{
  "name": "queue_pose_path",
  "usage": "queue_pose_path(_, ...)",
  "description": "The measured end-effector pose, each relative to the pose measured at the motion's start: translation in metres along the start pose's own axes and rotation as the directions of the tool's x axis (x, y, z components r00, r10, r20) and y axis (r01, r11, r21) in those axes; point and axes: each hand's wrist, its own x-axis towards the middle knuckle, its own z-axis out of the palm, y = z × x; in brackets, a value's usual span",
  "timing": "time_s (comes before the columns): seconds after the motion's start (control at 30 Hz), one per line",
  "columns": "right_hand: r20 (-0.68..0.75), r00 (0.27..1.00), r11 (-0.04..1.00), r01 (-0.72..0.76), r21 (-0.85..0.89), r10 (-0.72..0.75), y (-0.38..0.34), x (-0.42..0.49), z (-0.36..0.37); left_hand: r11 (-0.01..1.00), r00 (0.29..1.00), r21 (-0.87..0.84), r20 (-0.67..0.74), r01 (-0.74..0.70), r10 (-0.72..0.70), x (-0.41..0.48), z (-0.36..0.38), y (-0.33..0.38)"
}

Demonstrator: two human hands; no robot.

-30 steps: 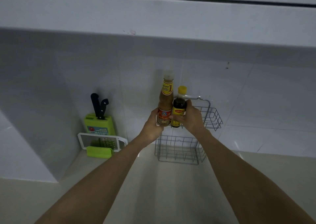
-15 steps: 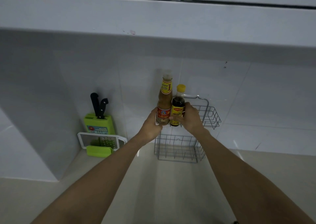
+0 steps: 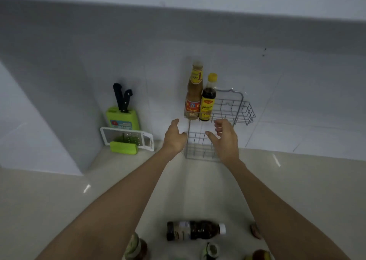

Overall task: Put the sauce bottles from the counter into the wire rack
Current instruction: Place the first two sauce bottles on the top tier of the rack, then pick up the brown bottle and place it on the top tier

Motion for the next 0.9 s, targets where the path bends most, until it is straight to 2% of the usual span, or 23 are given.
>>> queue_pose_path(0.07,0.152,0.988,0.997,0.004,-0.075,0.008,0.013,-0.032,0.000,0.997,0.997,0.012,-0.039,0.072,-0.072,-0.020,0.006,-0.016)
queue_pose_path(0.13,0.407,0.912,0.991,0.002,-0.131,0.052,0.026,-0.065,-0.001,0.987,0.987,0.037,-0.048,0.153,-0.152,-0.043,0.013,-0.036)
queue_pose_path(0.2,0.655,0.744,0.984,-0.012,-0.179,0.128,0.039,-0.097,-0.002,0.968,0.970,0.064,-0.009,0.243,-0.243,-0.068,0.021,-0.059)
queue_pose_path(0.27,0.807,0.550,0.967,0.003,-0.256,0.212,0.051,-0.122,0.000,0.942,0.943,0.089,0.050,0.323,-0.328,-0.090,0.029,-0.080)
queue_pose_path(0.33,0.871,0.380,0.928,0.075,-0.365,0.312,0.062,-0.141,0.001,0.914,0.911,0.126,0.105,0.385,-0.399,-0.109,0.035,-0.099)
queue_pose_path(0.37,0.881,0.321,0.909,0.113,-0.400,0.348,0.068,-0.149,0.002,0.901,0.896,0.153,0.128,0.406,-0.425,-0.116,0.037,-0.108)
queue_pose_path(0.4,0.884,0.291,0.896,0.148,-0.420,0.366,0.073,-0.156,0.002,0.889,0.883,0.181,0.144,0.420,-0.446,-0.121,0.039,-0.116)
queue_pose_path(0.43,0.881,0.291,0.886,0.169,-0.431,0.372,0.078,-0.163,0.003,0.879,0.873,0.206,0.154,0.430,-0.463,-0.126,0.040,-0.123)
queue_pose_path(0.6,0.844,0.385,0.871,0.168,-0.462,0.373,0.091,-0.183,0.006,0.847,0.844,0.260,0.162,0.463,-0.511,-0.138,0.046,-0.144)
queue_pose_path(0.77,0.873,0.338,0.894,0.155,-0.420,0.351,0.090,-0.172,0.003,0.828,0.834,0.305,0.153,0.471,-0.531,-0.141,0.049,-0.151)
queue_pose_path(0.83,0.884,0.338,0.925,0.088,-0.370,0.322,0.087,-0.162,0.000,0.812,0.831,0.344,0.136,0.472,-0.540,-0.142,0.050,-0.152)
queue_pose_path(0.9,0.882,0.340,0.945,-0.095,-0.312,0.325,0.083,-0.154,-0.004,0.795,0.822,0.360,0.117,0.488,-0.557,-0.143,0.051,-0.153)
